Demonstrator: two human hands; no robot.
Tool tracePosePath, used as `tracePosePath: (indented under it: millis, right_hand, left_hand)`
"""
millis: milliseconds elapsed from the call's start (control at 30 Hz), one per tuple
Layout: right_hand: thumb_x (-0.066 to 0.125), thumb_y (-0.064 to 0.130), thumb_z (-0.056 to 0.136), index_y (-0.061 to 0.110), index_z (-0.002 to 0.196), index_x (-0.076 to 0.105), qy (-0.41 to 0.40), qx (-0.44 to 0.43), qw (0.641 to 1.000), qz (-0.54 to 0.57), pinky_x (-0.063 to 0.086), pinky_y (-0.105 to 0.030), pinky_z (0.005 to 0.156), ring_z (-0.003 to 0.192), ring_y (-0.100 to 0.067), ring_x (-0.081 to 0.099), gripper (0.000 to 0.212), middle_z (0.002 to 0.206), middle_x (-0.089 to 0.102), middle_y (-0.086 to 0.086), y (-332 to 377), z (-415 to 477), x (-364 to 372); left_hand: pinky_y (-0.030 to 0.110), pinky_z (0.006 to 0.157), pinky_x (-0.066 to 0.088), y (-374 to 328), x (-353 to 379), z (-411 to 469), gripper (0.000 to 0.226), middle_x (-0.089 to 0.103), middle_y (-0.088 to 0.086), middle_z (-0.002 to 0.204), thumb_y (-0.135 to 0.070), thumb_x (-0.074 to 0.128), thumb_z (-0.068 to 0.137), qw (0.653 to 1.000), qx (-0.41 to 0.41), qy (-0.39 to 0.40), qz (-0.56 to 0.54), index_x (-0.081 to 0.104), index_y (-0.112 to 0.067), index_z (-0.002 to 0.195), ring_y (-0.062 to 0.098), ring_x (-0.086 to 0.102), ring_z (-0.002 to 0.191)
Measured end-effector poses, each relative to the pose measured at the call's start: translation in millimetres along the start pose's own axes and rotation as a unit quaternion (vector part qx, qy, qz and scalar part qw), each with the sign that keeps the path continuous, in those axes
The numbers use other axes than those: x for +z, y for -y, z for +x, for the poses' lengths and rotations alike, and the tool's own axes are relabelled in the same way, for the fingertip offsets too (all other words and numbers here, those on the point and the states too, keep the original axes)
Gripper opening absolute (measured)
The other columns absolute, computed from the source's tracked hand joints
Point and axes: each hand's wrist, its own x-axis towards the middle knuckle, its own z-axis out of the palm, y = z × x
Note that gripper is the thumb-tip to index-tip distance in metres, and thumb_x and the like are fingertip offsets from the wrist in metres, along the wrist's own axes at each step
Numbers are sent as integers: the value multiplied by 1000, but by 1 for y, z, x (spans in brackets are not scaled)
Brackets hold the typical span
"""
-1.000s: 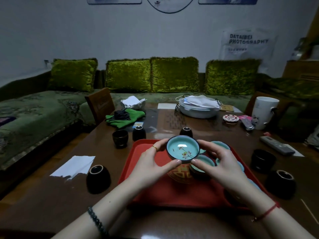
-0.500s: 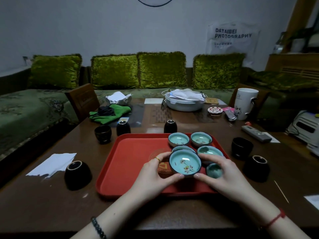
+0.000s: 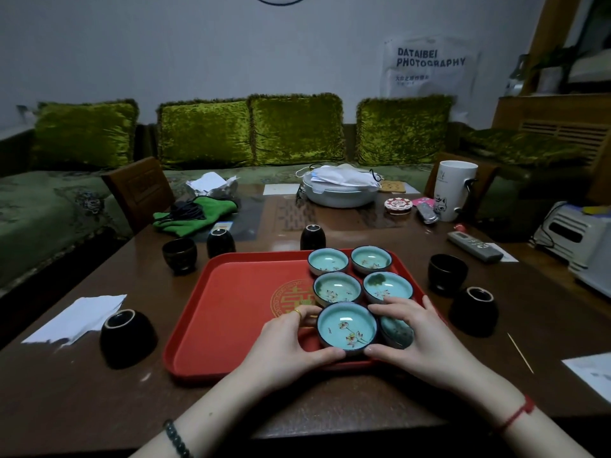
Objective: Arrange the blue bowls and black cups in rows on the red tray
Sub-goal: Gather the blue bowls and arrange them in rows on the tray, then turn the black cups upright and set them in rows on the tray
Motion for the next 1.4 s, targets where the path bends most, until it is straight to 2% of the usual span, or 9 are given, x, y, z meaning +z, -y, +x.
tracePosePath:
  millis: [367,633,767,867,1000,1067,1200,1300,1400]
  right_hand:
    - [64,60,67,35,129,42,65,-5,996,-65,-7,-45,116,135,-1,25,70,140,44,9,2,7,-7]
    - [62,59,69,39,131,36,79,-18,995,-61,-7,-43,115,131,3,26,70,139,41,16,-2,6,-9]
    - [66,55,67,46,124,38,36,-52,998,0,6,-38,118,123,10,30,64,130,42,26,-3,4,-19]
    - [61,61,61,52,114,40,-21,-78,995,54,31,-19,108,118,16,39,57,119,44,34,-8,2,-35]
    - [62,57,61,54,112,42,-106,-60,989,80,34,3,85,111,22,39,56,116,45,34,-25,-5,-56]
    - [65,53,61,56,112,41,-141,-34,985,92,37,-2,81,111,17,43,56,116,47,32,-37,-10,-62]
    - [74,36,66,48,120,39,-182,21,978,100,33,-12,87,113,3,45,65,123,48,19,-70,-21,-70]
    - [76,35,65,45,125,36,-182,72,975,105,34,-25,95,117,-3,42,72,125,47,13,-94,-30,-70]
    - [78,33,64,38,129,35,-153,111,976,104,33,-27,96,116,-5,41,79,125,48,7,-112,-33,-66]
  left_hand:
    - [24,98,43,1,-1,2,71,63,-16,114,-62,71,56,1000,-15,16,17,50,-33,116,-6,53,108]
    - [33,103,40,-3,-1,2,74,59,-12,122,-63,68,59,999,-17,35,26,45,-30,121,4,51,117]
    - [35,106,36,-10,-5,3,83,52,-10,131,-64,66,60,999,3,24,41,35,-30,129,6,45,123]
    - [36,109,32,-23,-5,9,86,45,-8,137,-60,66,63,999,37,-8,34,30,-29,135,9,39,128]
    - [33,109,31,-50,5,23,81,44,-11,137,-57,66,66,996,86,-16,7,29,-34,134,7,38,128]
    - [30,108,32,-64,15,33,79,45,-12,136,-56,66,67,995,103,-6,2,29,-35,134,5,38,127]
    - [30,107,33,-89,41,54,77,48,-6,135,-53,65,70,993,117,17,-2,30,-30,135,9,40,126]
    - [37,106,35,-104,61,70,76,50,0,134,-52,65,72,991,128,29,15,32,-27,135,13,43,126]
    - [38,105,36,-116,80,84,73,54,1,131,-49,65,74,988,139,43,46,34,-25,135,16,46,124]
